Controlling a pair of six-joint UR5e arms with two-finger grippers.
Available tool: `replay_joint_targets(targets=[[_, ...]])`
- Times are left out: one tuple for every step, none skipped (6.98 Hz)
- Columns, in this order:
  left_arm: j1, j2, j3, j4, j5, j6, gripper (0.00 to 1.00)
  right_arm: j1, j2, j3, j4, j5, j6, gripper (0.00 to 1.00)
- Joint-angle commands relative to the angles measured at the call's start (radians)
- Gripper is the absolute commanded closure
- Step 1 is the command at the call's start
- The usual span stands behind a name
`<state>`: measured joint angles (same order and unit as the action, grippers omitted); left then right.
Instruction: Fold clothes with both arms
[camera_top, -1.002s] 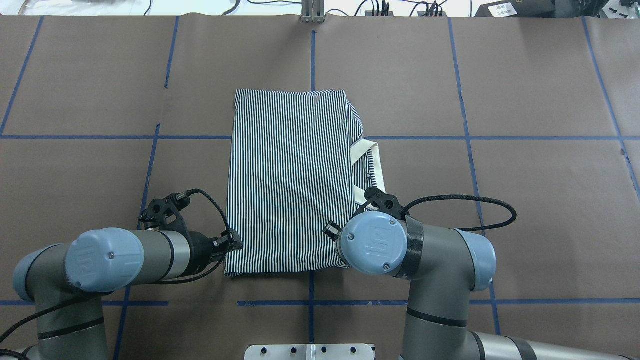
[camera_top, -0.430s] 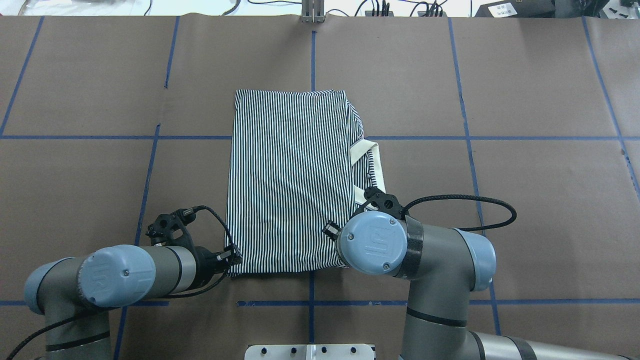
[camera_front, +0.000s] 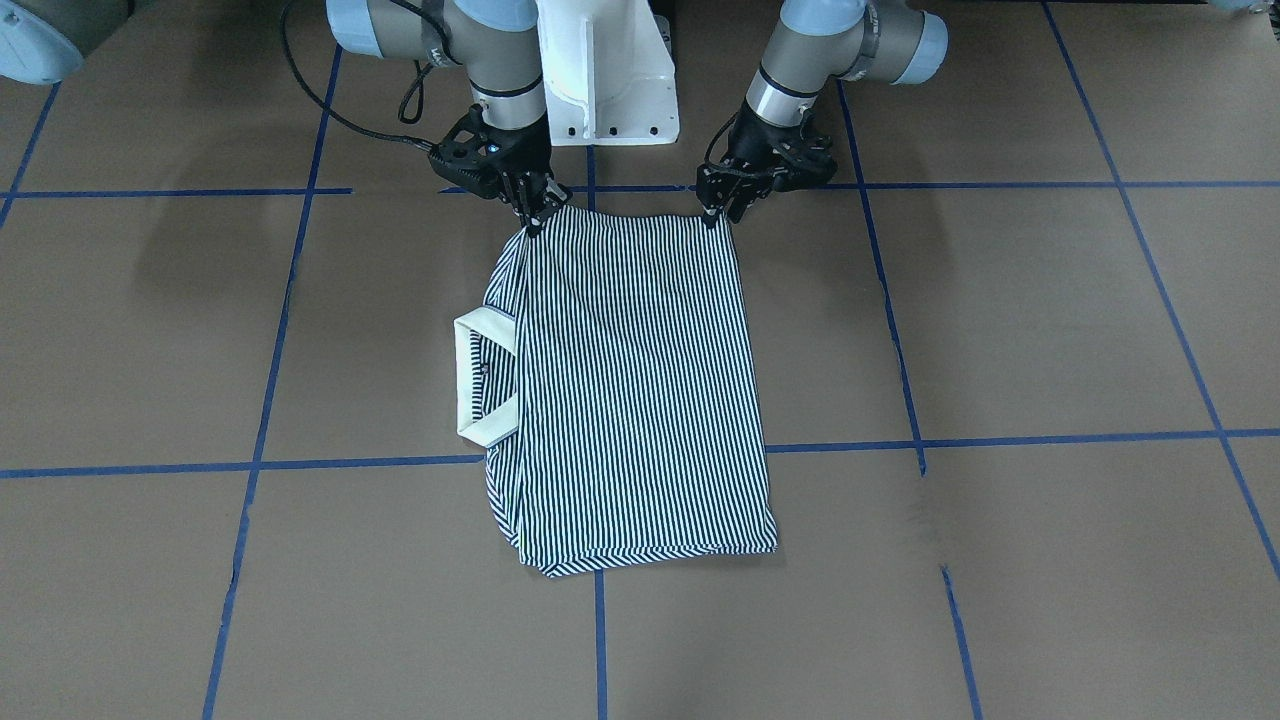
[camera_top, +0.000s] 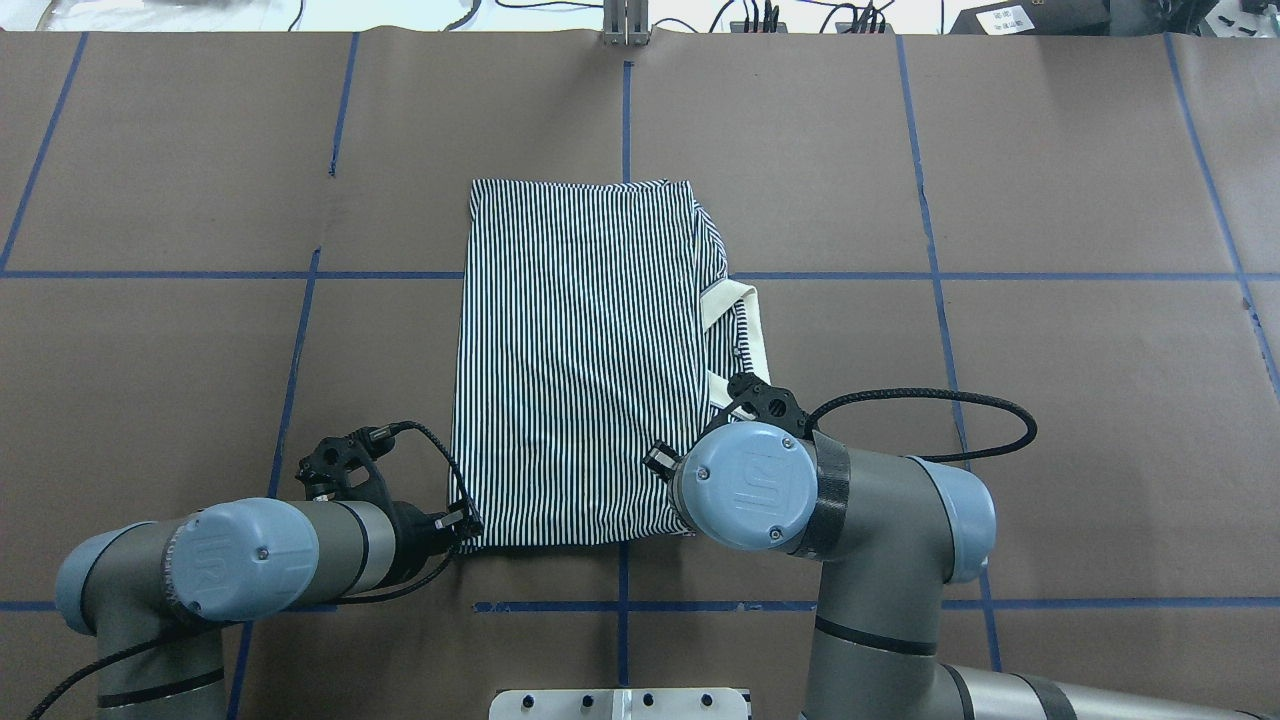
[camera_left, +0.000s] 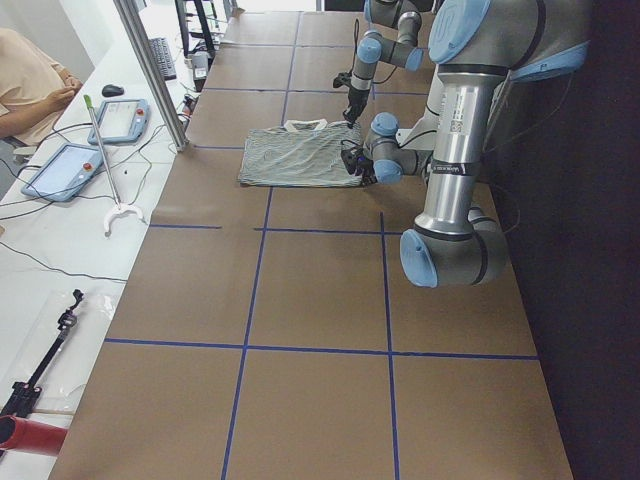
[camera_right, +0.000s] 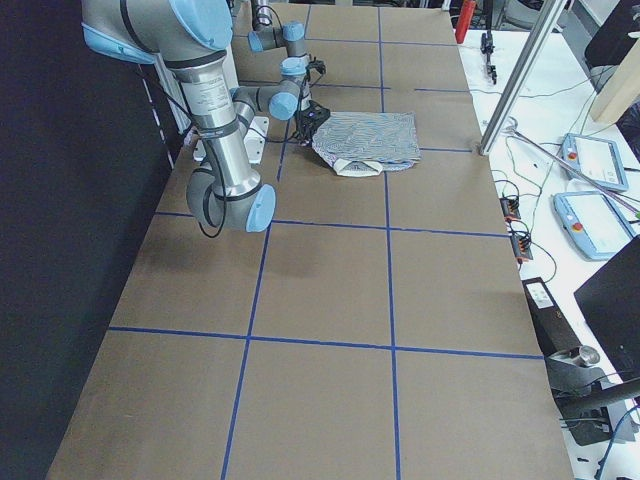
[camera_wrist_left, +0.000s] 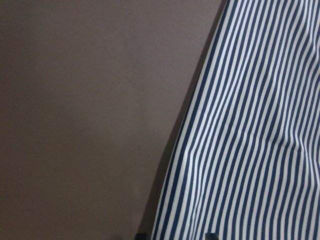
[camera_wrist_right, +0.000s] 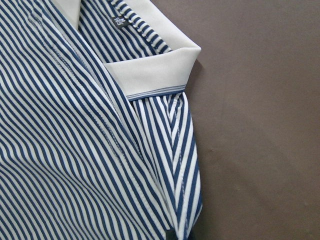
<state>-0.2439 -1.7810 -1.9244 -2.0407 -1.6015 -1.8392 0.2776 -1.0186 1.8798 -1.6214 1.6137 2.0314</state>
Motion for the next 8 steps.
replay_joint_targets(targets=[[0.005,0.000,0.005,0.001,0.000,0.000,0.58,0.000,0.000,0.001,0.000,0.000,0.000,1.00],[0.005,0.000,0.005,0.004,0.000,-0.005,0.65,0.000,0.000,0.001,0.000,0.000,0.001,1.00],[0.006,0.000,0.007,0.005,-0.002,-0.005,0.88,0.000,0.000,0.001,0.000,0.000,0.000,1.00],[0.006,-0.001,0.007,0.005,-0.002,-0.003,1.00,0.002,-0.001,0.001,0.000,0.000,0.000,1.00],[0.008,-0.002,0.008,0.005,-0.002,-0.003,1.00,0.002,-0.001,-0.001,0.002,0.000,0.000,1.00],[0.006,-0.011,-0.005,0.007,-0.003,-0.002,1.00,0.003,-0.001,-0.001,0.002,0.000,0.000,1.00],[0.005,-0.009,-0.049,0.045,-0.005,-0.002,1.00,0.003,-0.001,0.002,0.002,0.002,0.001,1.00],[0.005,-0.006,-0.132,0.122,-0.006,-0.002,1.00,0.003,-0.009,0.036,0.000,0.000,0.006,1.00]])
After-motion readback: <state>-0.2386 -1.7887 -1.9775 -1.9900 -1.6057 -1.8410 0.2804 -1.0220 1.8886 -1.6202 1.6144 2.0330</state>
